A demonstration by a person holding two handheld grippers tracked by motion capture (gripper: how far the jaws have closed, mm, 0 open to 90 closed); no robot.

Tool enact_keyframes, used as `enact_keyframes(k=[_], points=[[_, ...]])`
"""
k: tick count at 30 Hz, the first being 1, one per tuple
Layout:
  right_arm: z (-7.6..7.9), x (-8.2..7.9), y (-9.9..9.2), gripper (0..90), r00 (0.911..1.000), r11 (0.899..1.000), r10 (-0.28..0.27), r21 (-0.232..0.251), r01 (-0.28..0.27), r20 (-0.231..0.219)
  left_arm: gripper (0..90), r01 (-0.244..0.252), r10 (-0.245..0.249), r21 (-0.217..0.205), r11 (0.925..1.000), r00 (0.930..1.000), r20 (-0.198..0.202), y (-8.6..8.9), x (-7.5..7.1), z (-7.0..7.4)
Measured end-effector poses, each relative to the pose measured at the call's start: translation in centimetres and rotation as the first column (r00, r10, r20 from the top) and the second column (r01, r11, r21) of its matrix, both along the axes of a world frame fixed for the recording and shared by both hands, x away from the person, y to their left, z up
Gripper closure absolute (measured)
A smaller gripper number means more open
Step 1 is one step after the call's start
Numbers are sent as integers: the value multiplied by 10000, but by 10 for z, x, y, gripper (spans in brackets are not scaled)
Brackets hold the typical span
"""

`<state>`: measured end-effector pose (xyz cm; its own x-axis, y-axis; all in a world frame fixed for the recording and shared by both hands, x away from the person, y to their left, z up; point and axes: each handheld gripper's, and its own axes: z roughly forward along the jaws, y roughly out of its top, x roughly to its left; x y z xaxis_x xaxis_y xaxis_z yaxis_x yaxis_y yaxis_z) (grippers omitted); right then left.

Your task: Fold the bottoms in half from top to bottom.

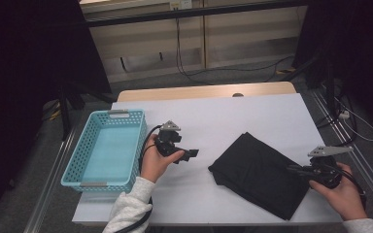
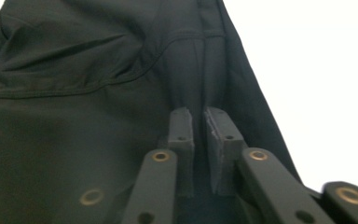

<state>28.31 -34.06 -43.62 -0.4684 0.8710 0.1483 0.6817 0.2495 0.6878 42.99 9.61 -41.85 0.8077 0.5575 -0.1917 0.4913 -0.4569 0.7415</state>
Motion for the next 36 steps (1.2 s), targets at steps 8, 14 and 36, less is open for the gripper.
enact_keyframes(k=[8,14,36], points=[[1,4,8,467,9952,9997,129,195,-149,973,66,312,-311,85,9995,9994,-128,-9,-4,-2],[3,8,14,329,9904,9997,95,231,-128,1379,56,337,-338,-39,9994,9992,-226,-13,-6,-5],[2,14,18,183,9879,9999,13,129,-34,1548,55,963,-961,32,9953,9942,-482,-33,-20,-9]])
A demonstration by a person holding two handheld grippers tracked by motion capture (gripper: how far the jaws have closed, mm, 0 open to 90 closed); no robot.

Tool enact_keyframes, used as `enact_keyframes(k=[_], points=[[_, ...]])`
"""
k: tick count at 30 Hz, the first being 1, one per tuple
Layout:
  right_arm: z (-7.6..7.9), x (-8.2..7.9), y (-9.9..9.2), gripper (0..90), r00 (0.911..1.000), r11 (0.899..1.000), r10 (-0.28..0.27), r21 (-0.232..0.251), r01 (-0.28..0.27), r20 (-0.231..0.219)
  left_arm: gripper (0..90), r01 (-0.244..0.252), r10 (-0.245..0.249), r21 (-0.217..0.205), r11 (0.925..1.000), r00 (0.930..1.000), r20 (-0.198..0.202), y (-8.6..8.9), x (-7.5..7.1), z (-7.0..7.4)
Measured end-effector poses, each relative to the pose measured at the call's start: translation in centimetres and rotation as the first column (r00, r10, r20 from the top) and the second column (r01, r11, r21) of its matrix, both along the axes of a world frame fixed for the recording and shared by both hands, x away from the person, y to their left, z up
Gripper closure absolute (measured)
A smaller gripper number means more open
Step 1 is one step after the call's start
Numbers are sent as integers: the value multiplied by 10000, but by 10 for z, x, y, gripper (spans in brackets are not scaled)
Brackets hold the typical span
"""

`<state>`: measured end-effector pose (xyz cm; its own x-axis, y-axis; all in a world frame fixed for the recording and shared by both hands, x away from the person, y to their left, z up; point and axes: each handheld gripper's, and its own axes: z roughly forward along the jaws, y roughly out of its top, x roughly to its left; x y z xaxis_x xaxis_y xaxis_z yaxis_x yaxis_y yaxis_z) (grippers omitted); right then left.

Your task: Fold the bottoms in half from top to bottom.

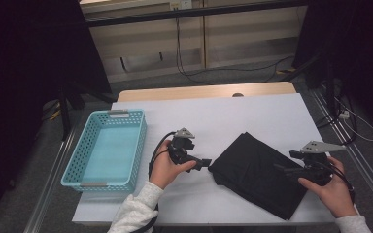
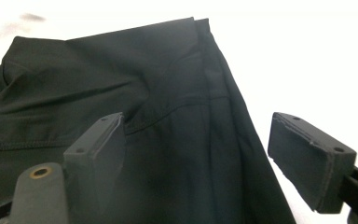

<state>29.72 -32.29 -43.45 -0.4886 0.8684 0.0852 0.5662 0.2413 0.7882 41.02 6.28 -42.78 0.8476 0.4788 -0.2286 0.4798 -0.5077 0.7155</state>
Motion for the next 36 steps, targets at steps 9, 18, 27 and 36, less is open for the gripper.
enact_keyframes(k=[9,18,27,36], points=[[0,0,1,180,10000,10000,0,-46,1,36,59,160,-158,183,9997,9998,-116,-10,-6,-5],[-1,0,1,180,10000,10000,-25,-46,26,45,124,479,-469,262,9985,9981,-390,-18,-10,-13],[-1,0,1,180,10000,10000,35,-46,-35,37,145,690,-668,755,9948,9973,-315,-28,-14,-24],[-2,0,1,181,9999,9999,106,-28,-106,-22,267,800,-830,1168,9899,9963,208,-32,-20,-24]])
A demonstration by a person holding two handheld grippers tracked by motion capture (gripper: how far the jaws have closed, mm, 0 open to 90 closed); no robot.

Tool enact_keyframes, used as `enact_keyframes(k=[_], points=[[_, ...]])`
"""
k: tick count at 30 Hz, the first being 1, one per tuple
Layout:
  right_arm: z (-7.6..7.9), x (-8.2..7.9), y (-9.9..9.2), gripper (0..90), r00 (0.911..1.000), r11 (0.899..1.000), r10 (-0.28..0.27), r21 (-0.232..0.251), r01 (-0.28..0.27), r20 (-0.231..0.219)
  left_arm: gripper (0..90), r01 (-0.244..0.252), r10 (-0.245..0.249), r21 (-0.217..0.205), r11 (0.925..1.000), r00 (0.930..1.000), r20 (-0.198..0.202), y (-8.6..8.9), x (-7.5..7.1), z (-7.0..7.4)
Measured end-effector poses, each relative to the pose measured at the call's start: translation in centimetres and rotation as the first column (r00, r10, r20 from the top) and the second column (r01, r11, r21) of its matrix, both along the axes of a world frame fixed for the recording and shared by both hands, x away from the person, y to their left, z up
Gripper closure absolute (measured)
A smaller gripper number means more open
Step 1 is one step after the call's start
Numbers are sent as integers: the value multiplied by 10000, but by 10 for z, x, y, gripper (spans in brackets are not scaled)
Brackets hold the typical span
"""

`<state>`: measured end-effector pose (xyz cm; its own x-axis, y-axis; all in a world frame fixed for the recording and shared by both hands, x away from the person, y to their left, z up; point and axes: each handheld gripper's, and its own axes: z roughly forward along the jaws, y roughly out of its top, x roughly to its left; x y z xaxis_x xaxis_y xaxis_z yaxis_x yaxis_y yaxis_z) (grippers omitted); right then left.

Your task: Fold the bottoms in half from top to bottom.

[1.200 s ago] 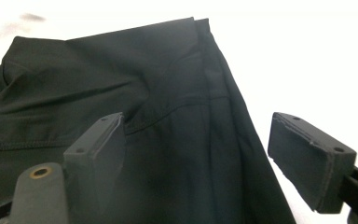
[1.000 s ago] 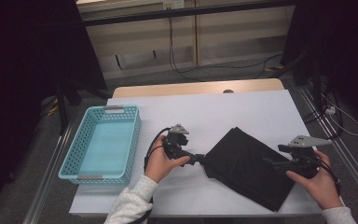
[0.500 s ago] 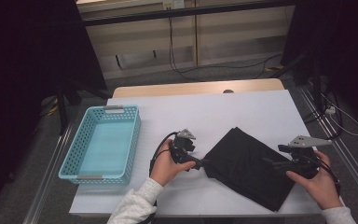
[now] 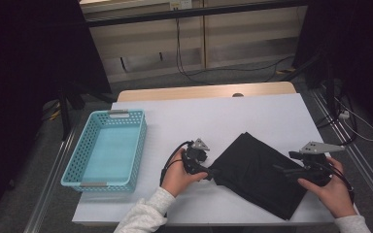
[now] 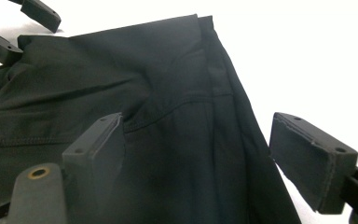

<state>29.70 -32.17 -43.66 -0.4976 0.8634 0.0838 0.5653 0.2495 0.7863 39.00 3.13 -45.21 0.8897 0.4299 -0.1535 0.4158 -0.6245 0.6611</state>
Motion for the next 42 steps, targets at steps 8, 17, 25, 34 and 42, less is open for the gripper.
enact_keyframes(k=[8,17,25,34,42], points=[[0,0,-2,183,10000,10000,-71,60,71,-7,559,197,-199,-94,9998,9996,-183,1,-3,1],[1,-1,-4,185,9999,9999,-148,42,148,29,806,320,-320,3,9995,9988,-372,-2,-6,2],[4,-2,-7,183,9992,9993,-343,134,341,210,843,43,-41,29,10000,9976,-686,-2,-2,3],[4,-3,-8,181,9985,9989,-452,152,447,310,848,-324,327,62,9995,9974,-638,4,10,5],[3,-4,-8,181,9983,9987,-506,97,503,292,848,-711,712,31,9975,9965,-439,15,23,7]])
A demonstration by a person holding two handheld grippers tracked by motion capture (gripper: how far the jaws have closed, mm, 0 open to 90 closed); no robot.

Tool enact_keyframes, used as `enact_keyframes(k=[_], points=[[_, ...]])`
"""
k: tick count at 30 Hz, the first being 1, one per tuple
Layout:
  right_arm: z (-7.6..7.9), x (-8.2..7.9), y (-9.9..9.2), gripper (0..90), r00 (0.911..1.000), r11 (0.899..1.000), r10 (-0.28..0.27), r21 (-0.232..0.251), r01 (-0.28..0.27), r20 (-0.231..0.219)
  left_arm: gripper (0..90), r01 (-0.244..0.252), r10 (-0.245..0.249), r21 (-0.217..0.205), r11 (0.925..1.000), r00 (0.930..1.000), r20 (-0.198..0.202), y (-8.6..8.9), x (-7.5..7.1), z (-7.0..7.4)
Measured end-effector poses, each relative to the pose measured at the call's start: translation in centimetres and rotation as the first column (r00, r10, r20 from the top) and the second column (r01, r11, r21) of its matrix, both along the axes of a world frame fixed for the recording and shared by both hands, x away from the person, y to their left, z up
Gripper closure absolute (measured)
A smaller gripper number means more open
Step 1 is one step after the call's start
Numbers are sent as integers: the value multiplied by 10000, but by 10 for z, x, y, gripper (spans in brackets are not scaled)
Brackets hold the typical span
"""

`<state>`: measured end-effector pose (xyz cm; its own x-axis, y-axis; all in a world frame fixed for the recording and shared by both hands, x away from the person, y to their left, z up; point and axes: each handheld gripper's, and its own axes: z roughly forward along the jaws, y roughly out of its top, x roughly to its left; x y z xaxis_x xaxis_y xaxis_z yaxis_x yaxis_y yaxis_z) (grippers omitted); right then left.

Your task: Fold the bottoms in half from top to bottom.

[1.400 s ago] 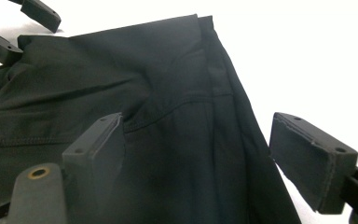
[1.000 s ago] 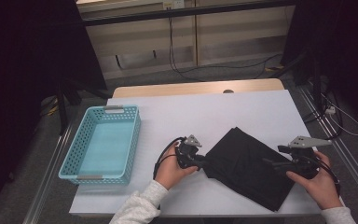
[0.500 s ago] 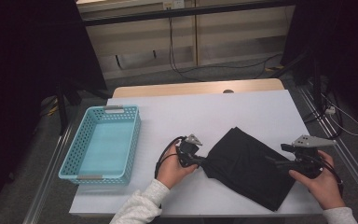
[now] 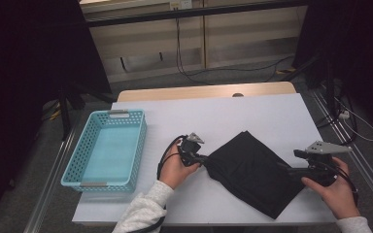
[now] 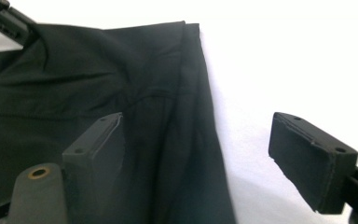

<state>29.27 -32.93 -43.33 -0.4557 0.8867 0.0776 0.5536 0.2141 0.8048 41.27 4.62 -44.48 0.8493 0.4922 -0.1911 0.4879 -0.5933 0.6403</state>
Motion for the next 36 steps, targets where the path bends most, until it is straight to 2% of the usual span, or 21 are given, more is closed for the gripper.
enact_keyframes(k=[10,15,17,19,24,26,28,36], points=[[-2,0,3,181,10000,10000,21,-97,-21,-59,848,-653,653,-9,9979,9976,236,22,17,4],[-2,1,10,193,9995,9995,307,-85,-308,-103,847,-838,836,28,9965,9959,352,30,20,7],[-2,1,14,196,9990,9989,441,-129,-442,-116,847,-1006,1008,-55,9949,9942,375,35,22,9],[-2,1,19,201,9984,9984,558,-115,-559,-98,848,-1227,1222,65,9924,9911,536,39,24,9],[-2,3,34,228,9953,9953,955,-142,-958,-157,847,-1433,1429,50,9897,9888,438,47,27,8],[-3,4,42,237,9926,9927,1199,-69,-1200,-215,847,-1597,1582,184,9870,9852,664,50,28,11],[-3,6,47,248,9900,9902,1397,73,-1396,-195,847,-1765,1751,144,9842,9820,714,54,30,12],[-5,13,61,243,9900,9903,1389,34,-1389,-237,845,-2168,2159,81,9762,9744,620,60,33,9]])
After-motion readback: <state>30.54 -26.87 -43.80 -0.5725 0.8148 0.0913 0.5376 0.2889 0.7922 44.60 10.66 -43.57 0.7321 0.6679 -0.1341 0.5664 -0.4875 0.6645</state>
